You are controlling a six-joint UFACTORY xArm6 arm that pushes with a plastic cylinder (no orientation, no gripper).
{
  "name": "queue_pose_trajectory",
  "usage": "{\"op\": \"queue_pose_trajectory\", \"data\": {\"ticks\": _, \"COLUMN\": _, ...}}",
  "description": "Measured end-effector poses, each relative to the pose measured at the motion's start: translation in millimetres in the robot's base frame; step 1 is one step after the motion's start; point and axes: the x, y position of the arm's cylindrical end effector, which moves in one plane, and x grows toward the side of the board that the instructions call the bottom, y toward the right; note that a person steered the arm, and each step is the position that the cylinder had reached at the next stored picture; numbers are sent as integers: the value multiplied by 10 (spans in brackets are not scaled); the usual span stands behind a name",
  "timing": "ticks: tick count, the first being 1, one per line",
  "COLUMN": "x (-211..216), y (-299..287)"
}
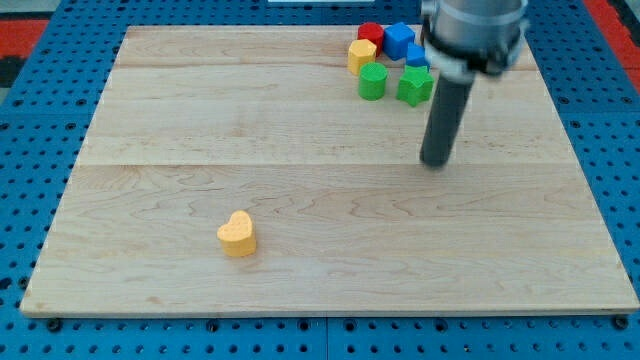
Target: Point your arm to the yellow heart
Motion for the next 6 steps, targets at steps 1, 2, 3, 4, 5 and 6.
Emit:
{"op": "queue_pose_trajectory", "data": {"ticks": 1, "x": 809, "y": -619}}
{"op": "queue_pose_trajectory", "data": {"ticks": 2, "x": 1010, "y": -1362}}
{"op": "queue_pose_trajectory", "data": {"ticks": 3, "x": 794, "y": -1694}}
{"op": "queue_pose_trajectory", "data": {"ticks": 4, "x": 635, "y": -1499}}
{"op": "queue_pose_trajectory", "data": {"ticks": 5, "x": 688, "y": -1456}}
{"op": "queue_pose_trajectory", "data": {"ticks": 6, "x": 890, "y": -1961}}
